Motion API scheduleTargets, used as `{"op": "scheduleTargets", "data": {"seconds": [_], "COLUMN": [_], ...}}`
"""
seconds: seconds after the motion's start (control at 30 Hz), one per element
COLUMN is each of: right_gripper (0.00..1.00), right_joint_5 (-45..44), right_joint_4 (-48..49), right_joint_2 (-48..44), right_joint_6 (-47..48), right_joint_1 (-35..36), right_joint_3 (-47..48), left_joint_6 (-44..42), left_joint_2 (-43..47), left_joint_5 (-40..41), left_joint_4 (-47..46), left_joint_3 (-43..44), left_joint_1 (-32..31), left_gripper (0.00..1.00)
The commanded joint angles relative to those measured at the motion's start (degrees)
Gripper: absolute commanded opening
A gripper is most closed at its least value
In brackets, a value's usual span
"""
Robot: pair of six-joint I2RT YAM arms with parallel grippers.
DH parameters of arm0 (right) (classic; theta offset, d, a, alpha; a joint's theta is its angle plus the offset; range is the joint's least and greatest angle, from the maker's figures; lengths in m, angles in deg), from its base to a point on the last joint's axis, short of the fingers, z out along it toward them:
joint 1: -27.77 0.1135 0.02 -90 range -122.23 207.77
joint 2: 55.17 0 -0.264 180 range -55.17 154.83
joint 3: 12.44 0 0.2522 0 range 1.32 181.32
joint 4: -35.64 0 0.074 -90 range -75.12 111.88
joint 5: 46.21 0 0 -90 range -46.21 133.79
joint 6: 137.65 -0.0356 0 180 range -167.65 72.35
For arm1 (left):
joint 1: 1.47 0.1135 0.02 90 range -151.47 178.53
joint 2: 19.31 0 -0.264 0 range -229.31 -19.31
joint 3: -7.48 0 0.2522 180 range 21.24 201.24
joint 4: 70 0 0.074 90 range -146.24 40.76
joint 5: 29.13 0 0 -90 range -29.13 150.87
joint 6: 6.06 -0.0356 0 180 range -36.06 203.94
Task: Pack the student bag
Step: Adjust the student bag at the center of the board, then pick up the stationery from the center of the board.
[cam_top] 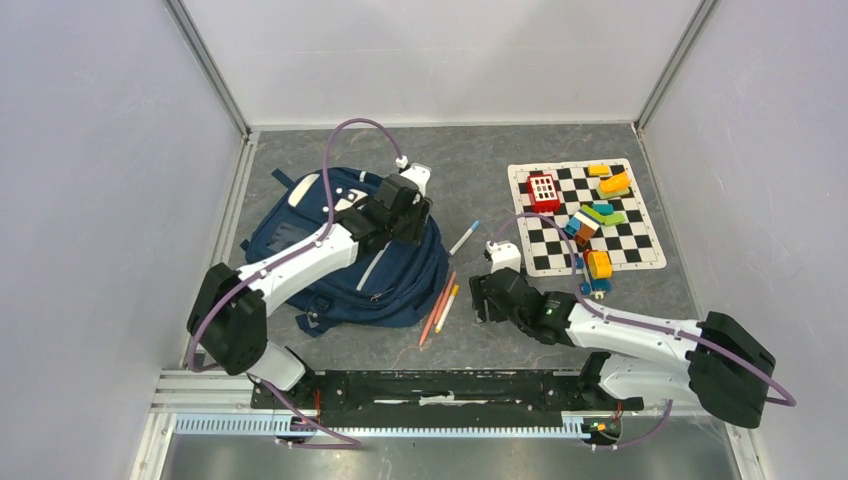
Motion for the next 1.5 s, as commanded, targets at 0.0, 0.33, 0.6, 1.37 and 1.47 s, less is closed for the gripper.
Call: {"op": "scheduleTargets", "data": {"seconds": [0.0, 0.33, 0.6, 1.37, 1.47], "right_gripper": [0.79, 0.8, 0.79, 0.8, 0.8], "right_joint_5": [-4.22, -6.04, -5.73, -7.03, -7.27], "right_joint_4": [-0.79, -1.55, -1.08, -0.39, -2.19], "right_joint_2": [2.69, 3.85, 9.15, 27.79, 29.72], "right_joint_6": [0.52, -0.44, -1.68, -5.63, -5.62], "right_joint_1": [1.65, 3.65, 6.25, 13.68, 14.2], "right_joint_3": [4.94, 5.56, 9.39, 20.04, 20.76], "left_joint_6": [-3.2, -8.24, -10.15, -13.6, -13.53], "left_joint_2": [3.64, 5.47, 6.36, 21.53, 22.66], "left_joint_5": [-0.7, -0.91, 7.34, 14.78, 15.43], "left_joint_4": [3.34, 8.22, 9.37, 4.26, 3.49], "left_joint_3": [-0.66, -3.5, -4.92, -11.83, -12.22], "left_joint_1": [-0.18, -1.76, -1.94, -0.93, -0.8], "left_gripper": [0.66, 0.88, 0.71, 0.07, 0.04]}}
